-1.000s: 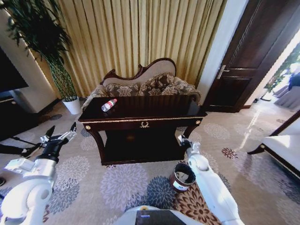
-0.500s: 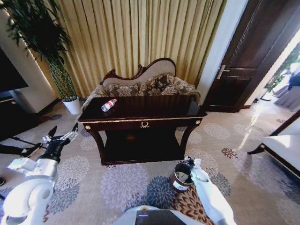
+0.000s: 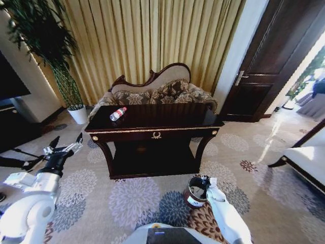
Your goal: Move to the front of the table and place the trash on the table into the trash bin.
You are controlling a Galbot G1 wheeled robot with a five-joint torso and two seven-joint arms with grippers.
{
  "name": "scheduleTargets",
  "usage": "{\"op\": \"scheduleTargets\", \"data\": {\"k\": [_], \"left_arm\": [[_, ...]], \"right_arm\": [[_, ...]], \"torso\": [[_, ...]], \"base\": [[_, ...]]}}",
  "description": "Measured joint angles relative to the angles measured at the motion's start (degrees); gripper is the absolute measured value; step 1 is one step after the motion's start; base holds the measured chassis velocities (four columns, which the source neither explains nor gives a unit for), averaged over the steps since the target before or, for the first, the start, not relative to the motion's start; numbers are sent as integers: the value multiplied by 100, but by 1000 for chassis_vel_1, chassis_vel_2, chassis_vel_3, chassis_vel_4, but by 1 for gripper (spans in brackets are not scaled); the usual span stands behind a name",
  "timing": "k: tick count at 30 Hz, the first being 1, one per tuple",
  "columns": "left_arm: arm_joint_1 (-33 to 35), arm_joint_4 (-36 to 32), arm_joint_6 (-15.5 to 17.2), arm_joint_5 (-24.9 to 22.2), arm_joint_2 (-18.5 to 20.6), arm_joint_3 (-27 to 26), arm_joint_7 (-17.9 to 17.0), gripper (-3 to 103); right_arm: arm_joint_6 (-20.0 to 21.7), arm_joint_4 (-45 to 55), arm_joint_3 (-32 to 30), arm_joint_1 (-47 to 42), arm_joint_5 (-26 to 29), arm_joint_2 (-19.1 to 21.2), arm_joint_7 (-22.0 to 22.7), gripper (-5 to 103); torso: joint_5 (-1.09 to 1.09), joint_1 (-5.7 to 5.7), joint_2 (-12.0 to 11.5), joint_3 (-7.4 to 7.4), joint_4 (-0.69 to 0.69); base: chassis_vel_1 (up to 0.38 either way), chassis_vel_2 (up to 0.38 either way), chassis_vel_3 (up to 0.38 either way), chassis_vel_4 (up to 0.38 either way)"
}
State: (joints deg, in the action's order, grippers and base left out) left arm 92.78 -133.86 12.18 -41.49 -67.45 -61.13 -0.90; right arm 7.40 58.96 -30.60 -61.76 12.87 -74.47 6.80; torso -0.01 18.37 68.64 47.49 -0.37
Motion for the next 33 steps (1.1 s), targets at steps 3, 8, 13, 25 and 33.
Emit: {"op": "scheduleTargets", "data": {"k": [3,8,13,25,33], "left_arm": [[2,0,-4,0,-1,-1,-3,100],[39,-2,-16,-10,0,-48,-5,100],[27,-7,-18,-14,7,-50,-15,100],[-56,-254,101,31,45,-2,-333,100],[-110,-357,171,192,78,15,-513,100]], "right_arm": [[0,23,0,5,-14,-25,0,30],[-88,73,17,56,-26,-51,0,57],[-272,691,-62,-51,123,-22,0,68],[37,4063,-774,-600,987,350,1,100],[906,6379,-473,-881,1514,704,0,100]], "torso": [[1,0,0,0,0],[1,0,0,0,0],[2,0,0,1,-1],[0,0,0,0,0],[-1,0,0,0,0]], "base": [[0,0,0,0],[0,0,0,0],[0,0,0,0],[0,0,0,0],[0,0,0,0]]}}
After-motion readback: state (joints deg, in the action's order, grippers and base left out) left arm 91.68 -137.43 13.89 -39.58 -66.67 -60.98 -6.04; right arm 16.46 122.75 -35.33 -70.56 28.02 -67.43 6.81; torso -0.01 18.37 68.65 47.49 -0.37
